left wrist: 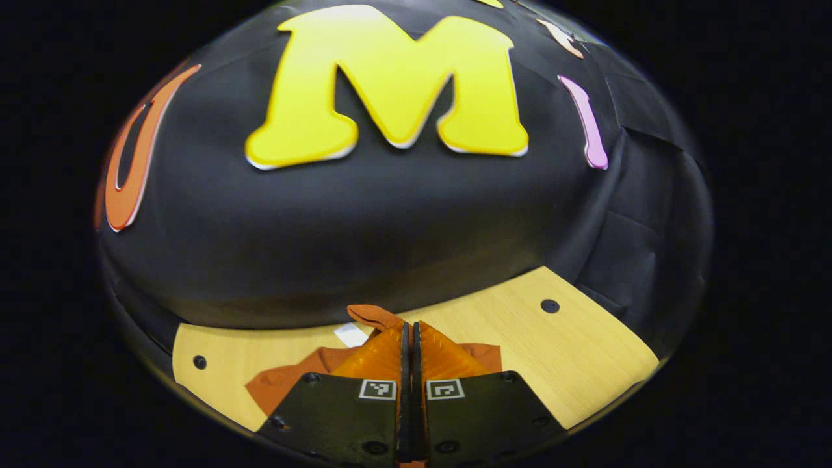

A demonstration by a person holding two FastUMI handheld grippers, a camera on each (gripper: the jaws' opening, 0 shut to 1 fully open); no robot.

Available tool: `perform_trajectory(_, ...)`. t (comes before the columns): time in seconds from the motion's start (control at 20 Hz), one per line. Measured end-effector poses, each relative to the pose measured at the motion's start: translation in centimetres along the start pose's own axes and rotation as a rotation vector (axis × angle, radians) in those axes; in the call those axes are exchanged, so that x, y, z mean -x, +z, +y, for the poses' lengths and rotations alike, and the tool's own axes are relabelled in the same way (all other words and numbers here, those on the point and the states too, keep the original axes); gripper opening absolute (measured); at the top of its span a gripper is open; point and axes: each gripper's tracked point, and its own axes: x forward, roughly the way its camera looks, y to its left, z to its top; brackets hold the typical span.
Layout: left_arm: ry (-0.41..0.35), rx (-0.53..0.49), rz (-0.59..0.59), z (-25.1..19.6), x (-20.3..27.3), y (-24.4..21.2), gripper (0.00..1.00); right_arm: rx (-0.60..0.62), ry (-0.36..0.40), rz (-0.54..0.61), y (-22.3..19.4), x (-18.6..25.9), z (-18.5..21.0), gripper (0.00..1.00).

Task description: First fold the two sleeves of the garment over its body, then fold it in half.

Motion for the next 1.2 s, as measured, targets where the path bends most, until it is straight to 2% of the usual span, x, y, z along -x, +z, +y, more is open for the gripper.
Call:
perform_trajectory(0.25,-0.063,-0.090,0.128,-5.5,-3.6,-5.3,0.03,-0.006,-0.095,0.039,-1.2,1.3,-4.4,0.93)
perform_trajectory(0.35,-0.059,-0.131,0.169,-7.5,-4.9,-8.4,0.03,-0.003,-0.113,0.044,-1.6,1.5,-4.9,0.93)
perform_trajectory(0.4,-0.043,-0.160,0.192,-7.2,-5.3,-8.8,0.03,-0.001,-0.121,0.047,-1.7,1.7,-5.4,0.93)
perform_trajectory(0.55,0.091,-0.264,0.220,-6.7,-6.6,-11.3,0.03,0.011,-0.149,0.049,-1.8,2.2,-6.7,0.93)
perform_trajectory(0.65,0.052,-0.254,0.246,-8.7,-7.6,-13.3,0.03,0.006,-0.163,0.055,-1.8,2.3,-7.6,0.92)
perform_trajectory(0.75,0.052,-0.250,0.232,-9.4,-7.8,-13.6,0.04,0.002,-0.167,0.052,-1.4,2.3,-7.9,0.93)
perform_trajectory(0.8,0.033,-0.221,0.230,-9.9,-7.6,-13.7,0.11,0.004,-0.165,0.047,-1.2,2.2,-7.8,0.93)
perform_trajectory(0.85,0.009,-0.185,0.225,-10.8,-7.5,-13.8,0.08,0.007,-0.160,0.045,-1.1,2.1,-7.6,0.93)
perform_trajectory(0.95,-0.032,-0.129,0.203,-11.6,-6.6,-12.9,0.11,0.013,-0.140,0.040,-0.8,1.7,-6.8,0.93)
perform_trajectory(1.05,-0.064,-0.104,0.200,-12.3,-5.1,-12.3,0.24,0.016,-0.116,0.036,-0.7,1.3,-5.8,0.93)
perform_trajectory(1.2,-0.051,-0.066,0.106,-11.0,-1.9,-9.4,1.00,0.038,-0.065,0.008,0.3,0.4,-3.2,0.93)
